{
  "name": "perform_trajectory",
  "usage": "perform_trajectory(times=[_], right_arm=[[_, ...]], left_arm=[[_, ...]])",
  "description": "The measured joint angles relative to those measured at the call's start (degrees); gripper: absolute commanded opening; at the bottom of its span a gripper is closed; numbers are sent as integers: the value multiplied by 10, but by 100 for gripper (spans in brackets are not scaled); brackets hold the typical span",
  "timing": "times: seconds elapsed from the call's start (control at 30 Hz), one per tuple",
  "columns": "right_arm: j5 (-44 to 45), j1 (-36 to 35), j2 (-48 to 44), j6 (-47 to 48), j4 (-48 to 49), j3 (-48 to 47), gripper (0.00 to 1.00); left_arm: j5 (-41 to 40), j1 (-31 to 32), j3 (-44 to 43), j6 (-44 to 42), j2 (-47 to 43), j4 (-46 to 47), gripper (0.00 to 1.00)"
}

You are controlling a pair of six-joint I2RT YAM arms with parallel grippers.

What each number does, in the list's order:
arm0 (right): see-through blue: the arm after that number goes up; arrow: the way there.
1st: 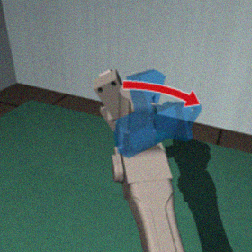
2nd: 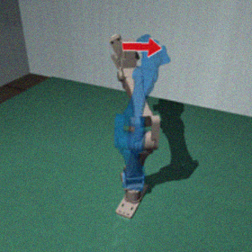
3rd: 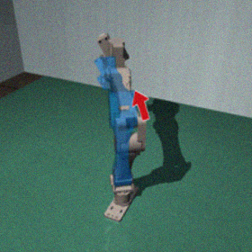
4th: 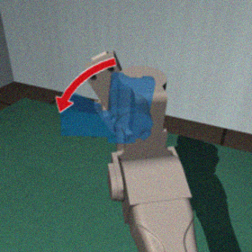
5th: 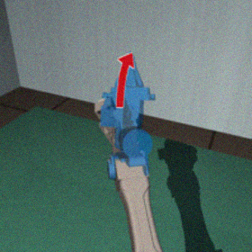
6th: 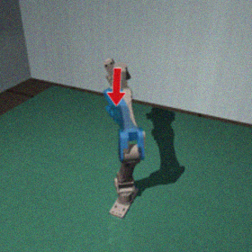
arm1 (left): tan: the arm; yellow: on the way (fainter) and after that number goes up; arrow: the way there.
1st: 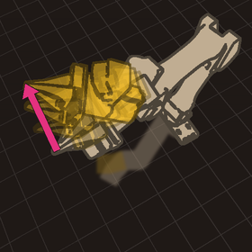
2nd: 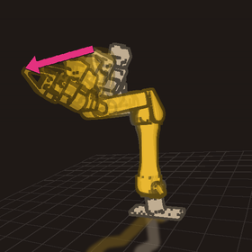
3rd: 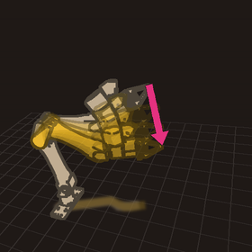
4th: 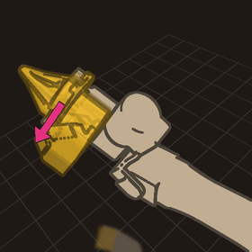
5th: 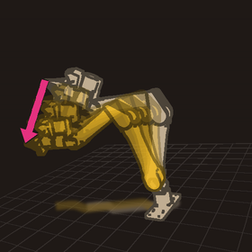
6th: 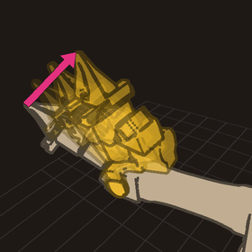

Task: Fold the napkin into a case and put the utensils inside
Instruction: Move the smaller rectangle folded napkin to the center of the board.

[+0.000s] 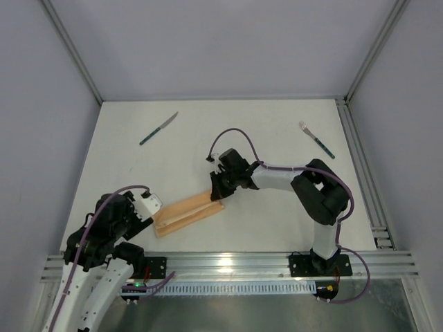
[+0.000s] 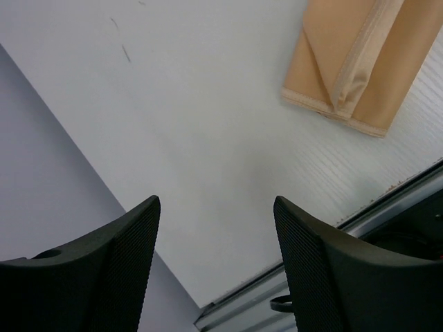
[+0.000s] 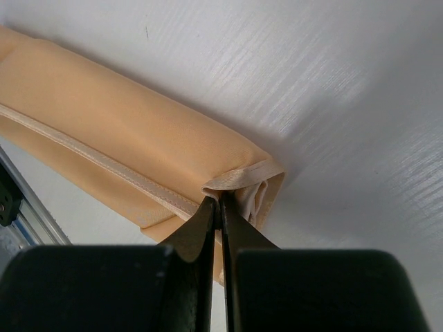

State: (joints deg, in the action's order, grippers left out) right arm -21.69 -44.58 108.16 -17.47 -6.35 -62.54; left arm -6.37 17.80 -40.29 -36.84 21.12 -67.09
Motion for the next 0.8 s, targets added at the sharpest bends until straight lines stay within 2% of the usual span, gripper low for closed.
perform_trajectory(times=[0.1,0.13,0.2,0.33,0.43,0.5,0.57,0.63,0.73,0.8], right_arm=[[2,-3,0,-3,-1,0,4],[3,-4,0,-4,-1,0,4],[3,-7,0,-8,7,3,4],[-8,-12,-9,-23,43,30,4],[-20,-13,-18,-27,61,50,4],[-29,-13,-21,-26,68,56,4],[-42,-13,-23,-23,70,60,4],[-55,-13,-24,-18,71,60,4],[-71,-13,-24,-6,68,60,4],[-79,-11,-24,-1,63,60,4]], left_arm=[[30,0,-70,-48,46,0,68],[42,0,-85,-64,61,2,65],[75,-1,-104,-101,87,2,64],[207,-2,-133,-188,132,-10,80],[332,-2,-124,-231,134,4,68],[388,5,-79,-238,125,58,66],[385,28,-26,-222,134,111,66],[355,81,25,-194,168,170,66],[307,163,43,-138,246,238,60],[273,192,31,-87,315,289,58]])
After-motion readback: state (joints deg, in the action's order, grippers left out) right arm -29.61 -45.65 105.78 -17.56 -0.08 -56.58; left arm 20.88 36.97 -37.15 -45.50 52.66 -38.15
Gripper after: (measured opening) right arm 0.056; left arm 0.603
